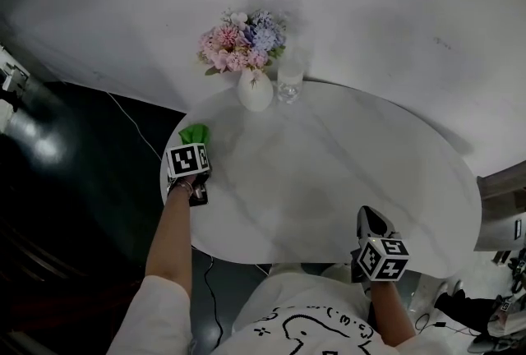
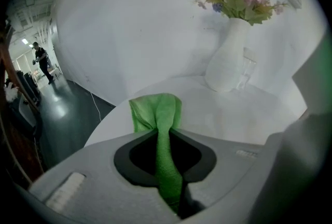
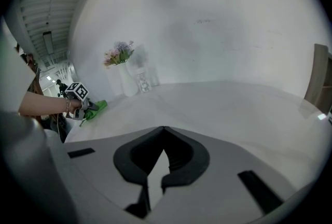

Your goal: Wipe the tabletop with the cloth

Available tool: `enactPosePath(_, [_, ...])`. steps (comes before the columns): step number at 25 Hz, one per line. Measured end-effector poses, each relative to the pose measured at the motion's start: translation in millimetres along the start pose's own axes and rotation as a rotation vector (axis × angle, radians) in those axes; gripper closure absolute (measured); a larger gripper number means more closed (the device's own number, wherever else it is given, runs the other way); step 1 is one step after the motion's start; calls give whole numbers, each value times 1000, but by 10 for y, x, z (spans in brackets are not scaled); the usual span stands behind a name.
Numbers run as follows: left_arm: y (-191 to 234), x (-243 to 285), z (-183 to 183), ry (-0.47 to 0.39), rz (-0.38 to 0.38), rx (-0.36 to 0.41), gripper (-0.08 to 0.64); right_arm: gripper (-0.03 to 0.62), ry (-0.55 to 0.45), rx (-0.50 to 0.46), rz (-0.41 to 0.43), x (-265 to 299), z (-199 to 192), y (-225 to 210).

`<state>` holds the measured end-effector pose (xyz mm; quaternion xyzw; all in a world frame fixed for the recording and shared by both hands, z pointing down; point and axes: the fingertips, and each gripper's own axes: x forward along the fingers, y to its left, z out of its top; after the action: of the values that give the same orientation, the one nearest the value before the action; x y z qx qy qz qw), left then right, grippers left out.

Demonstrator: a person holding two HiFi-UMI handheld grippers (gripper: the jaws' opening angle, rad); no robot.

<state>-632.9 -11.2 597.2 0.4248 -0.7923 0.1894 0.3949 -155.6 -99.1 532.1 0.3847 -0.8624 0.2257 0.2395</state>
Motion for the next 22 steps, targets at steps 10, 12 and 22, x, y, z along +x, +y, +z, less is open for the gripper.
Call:
enactPosePath(10, [-174, -8, -11, 14, -46, -20, 506, 598, 17, -10, 47, 96, -2, 92])
enactPosePath(12, [-200, -10, -10, 11, -53, -38, 506, 598, 17, -11, 54, 100, -7, 84])
enactPosePath(22, [-447, -24, -56, 15, -80, -87, 506, 598, 25, -9, 57, -19, -42, -225])
